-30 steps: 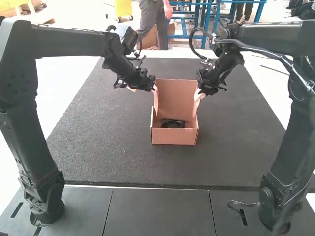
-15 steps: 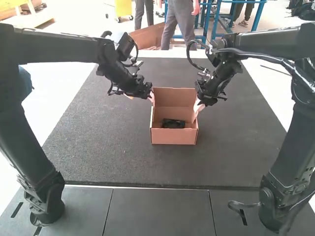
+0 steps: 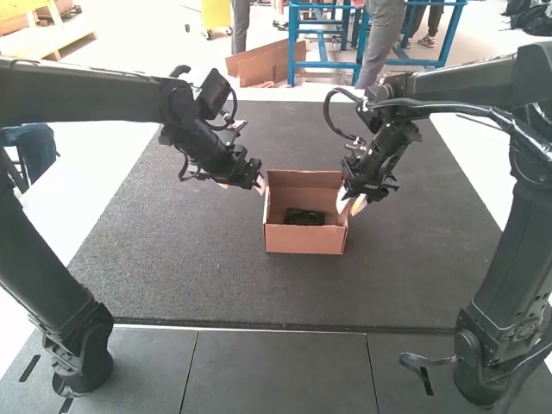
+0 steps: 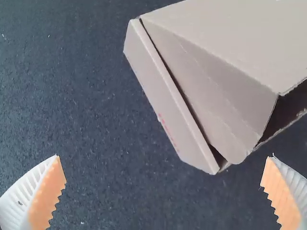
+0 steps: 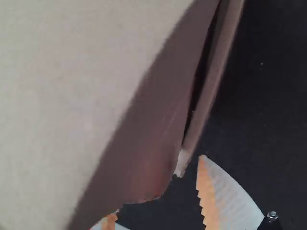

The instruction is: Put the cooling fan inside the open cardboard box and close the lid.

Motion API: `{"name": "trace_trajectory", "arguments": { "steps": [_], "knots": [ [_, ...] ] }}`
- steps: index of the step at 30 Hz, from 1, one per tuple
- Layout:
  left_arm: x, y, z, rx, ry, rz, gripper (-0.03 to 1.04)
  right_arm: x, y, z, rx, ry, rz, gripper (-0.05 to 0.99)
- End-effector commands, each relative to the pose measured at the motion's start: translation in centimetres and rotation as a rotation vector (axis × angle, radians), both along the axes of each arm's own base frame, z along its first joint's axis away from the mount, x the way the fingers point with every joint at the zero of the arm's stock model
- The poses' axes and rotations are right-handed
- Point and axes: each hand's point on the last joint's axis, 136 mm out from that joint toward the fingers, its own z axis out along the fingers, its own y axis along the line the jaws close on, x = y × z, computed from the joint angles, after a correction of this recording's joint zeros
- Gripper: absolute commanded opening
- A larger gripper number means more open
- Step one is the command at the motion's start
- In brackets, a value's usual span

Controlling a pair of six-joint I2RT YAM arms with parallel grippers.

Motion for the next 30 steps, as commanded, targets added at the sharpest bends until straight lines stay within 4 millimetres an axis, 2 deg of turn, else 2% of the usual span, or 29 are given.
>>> {"name": "trace_trajectory", "arguments": {
  "steps": [1,3,5,7,10,14,16,22,30],
  "knots": [
    [-0.7,0.1,1.0,-0.005,-0.035,-0.028,0.97,1.2,0.4,3.0,0.019,-0.106,0.009,0.61],
    [-0.9,0.6,1.1,0.008,-0.040,-0.026,0.97,1.7,0.4,3.6,0.024,-0.122,0.004,0.84],
    [-0.9,1.0,1.2,0.028,-0.055,-0.022,0.97,2.0,0.4,4.2,0.031,-0.140,0.002,0.91],
    [-0.4,1.7,1.5,0.049,-0.077,-0.001,0.97,2.5,0.2,5.1,0.037,-0.170,-0.007,0.91],
    [1.3,3.2,2.4,0.095,-0.145,0.060,0.97,3.6,-0.6,6.1,0.043,-0.242,-0.033,0.91],
    [4.8,5.6,4.9,0.176,-0.309,0.163,0.97,5.7,-2.9,7.5,0.005,-0.416,-0.055,0.91],
    [6.1,6.0,6.2,0.189,-0.380,0.187,0.97,6.3,-3.7,8.3,0.000,-0.498,-0.073,0.91],
    [8.0,5.3,7.9,0.167,-0.453,0.206,0.97,6.2,-5.2,9.8,-0.023,-0.656,-0.101,0.91],
    [10.2,4.1,8.5,0.152,-0.479,0.207,0.97,5.6,-6.0,10.6,0.026,-0.657,-0.159,0.91]
  ]
}}
